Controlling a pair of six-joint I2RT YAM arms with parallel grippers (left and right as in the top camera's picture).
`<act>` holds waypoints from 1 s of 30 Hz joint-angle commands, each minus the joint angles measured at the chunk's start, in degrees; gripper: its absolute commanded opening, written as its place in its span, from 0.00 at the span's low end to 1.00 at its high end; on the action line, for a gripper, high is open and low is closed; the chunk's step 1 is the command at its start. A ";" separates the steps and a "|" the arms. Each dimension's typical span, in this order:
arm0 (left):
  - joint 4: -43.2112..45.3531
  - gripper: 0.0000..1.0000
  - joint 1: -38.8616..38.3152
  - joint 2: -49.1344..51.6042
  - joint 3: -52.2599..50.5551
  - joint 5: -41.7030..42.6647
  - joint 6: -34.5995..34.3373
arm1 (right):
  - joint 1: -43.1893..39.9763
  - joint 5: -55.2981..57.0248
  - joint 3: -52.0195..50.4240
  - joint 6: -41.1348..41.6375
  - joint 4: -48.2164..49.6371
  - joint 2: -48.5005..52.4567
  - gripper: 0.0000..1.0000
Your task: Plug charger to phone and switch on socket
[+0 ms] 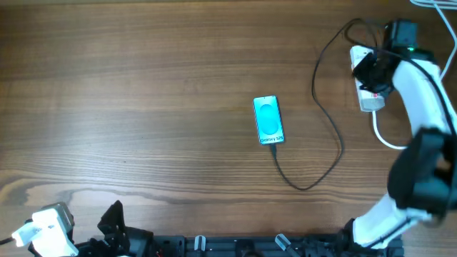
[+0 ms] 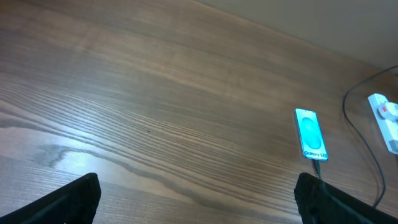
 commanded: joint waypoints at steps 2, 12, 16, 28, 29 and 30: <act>-0.15 1.00 0.52 -6.64 0.07 0.09 0.28 | 0.22 1.77 0.11 -1.20 -3.63 -13.68 0.05; -2.91 1.00 5.14 -19.26 2.47 0.26 0.04 | 4.35 -4.90 0.11 -8.57 -11.96 -21.70 0.05; -2.91 1.00 10.97 -19.26 2.47 0.28 0.07 | 9.09 -4.98 0.11 -10.58 -13.57 -26.97 0.05; -5.84 1.00 14.03 -19.26 2.47 0.50 -1.46 | 10.38 0.39 0.11 -14.10 -31.74 -69.29 1.00; -5.84 1.00 14.03 -19.26 2.47 0.50 -1.46 | 10.38 0.39 0.11 -14.05 -32.46 -71.54 1.00; -5.84 1.00 14.03 -19.26 2.47 0.50 -1.46 | 10.38 0.39 0.11 -14.03 -33.70 -73.11 1.00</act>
